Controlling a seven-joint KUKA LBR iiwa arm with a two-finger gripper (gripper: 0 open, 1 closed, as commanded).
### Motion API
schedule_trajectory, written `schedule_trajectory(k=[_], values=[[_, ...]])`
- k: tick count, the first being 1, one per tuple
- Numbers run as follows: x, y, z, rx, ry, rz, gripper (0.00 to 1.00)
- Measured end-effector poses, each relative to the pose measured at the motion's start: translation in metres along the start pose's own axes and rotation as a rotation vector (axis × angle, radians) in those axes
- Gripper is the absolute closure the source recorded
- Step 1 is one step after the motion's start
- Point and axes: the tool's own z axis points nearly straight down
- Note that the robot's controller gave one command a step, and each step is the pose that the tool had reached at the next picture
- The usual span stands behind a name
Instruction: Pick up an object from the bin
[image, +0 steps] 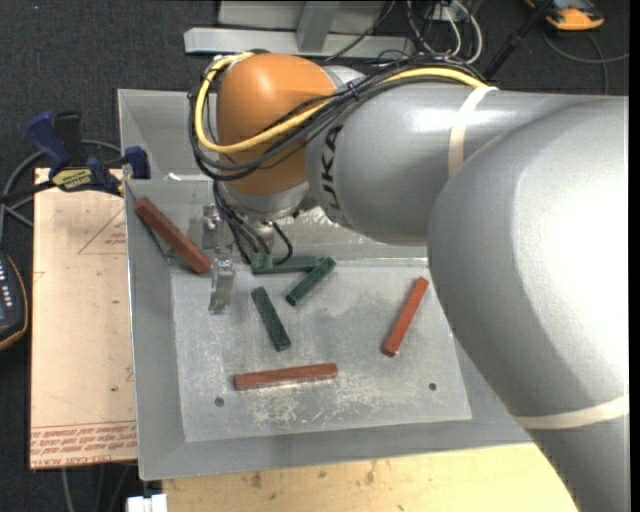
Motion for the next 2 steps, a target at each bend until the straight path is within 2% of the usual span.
schedule_trajectory(k=[1, 2], values=[[-0.008, -0.043, 0.081, 0.004, 0.005, 0.328, 0.0], [0.003, -0.109, 0.097, 0.001, -0.005, 0.243, 0.0]])
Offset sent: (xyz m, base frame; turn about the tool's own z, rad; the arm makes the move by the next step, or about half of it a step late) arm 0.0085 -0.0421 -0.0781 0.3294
